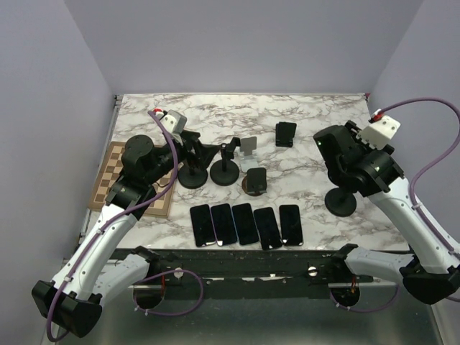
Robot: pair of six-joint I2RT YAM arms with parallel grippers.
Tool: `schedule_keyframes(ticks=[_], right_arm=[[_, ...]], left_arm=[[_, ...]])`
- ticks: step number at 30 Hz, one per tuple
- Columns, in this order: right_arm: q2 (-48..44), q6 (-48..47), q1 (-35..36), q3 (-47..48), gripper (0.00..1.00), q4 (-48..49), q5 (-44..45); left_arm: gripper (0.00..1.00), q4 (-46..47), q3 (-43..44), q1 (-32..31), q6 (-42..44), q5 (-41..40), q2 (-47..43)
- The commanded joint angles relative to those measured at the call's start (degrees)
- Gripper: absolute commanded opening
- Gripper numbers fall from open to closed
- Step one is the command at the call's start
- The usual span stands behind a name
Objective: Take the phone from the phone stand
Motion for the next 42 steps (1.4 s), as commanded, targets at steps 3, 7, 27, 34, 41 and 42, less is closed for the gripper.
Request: schedule_keyframes(ticks=[3, 7, 27, 34, 41, 42], right_arm=[[0.71, -6.79, -8.73, 0.42, 0.82, 4.51, 3.61], [0.79, -10.54, -16.66, -2.70, 0.78, 9.22, -2.98], [-1.98, -7.76, -20.47, -9.63, 0.51, 10.75, -19.63], [-1.94, -8.86, -20.46, -10.55, 0.39, 11.04, -17.94], [-1.62, -13.50, -20.51, -8.69, 0.11, 13.34, -18.24], [-1.71, -14.75, -20.51, -8.53, 0.08, 14.22, -18.99]], left_arm=[[0.89, -0.57, -0.43, -0.71, 0.83, -1.00, -0.95], [0.89, -0.60, -0.43, -0.73, 0.87, -1.00, -1.26], [0.89, -0.66, -0.26, -1.09, 1.01, -0.79, -0.58], [0.89, -0.58, -0.34, -1.09, 0.92, -0.92, -0.31], [0.89, -0.58, -0.34, -1.09, 0.85, -0.75, -0.16], [0.89, -0.58, -0.34, -1.09, 0.84, -0.73, -0.11]])
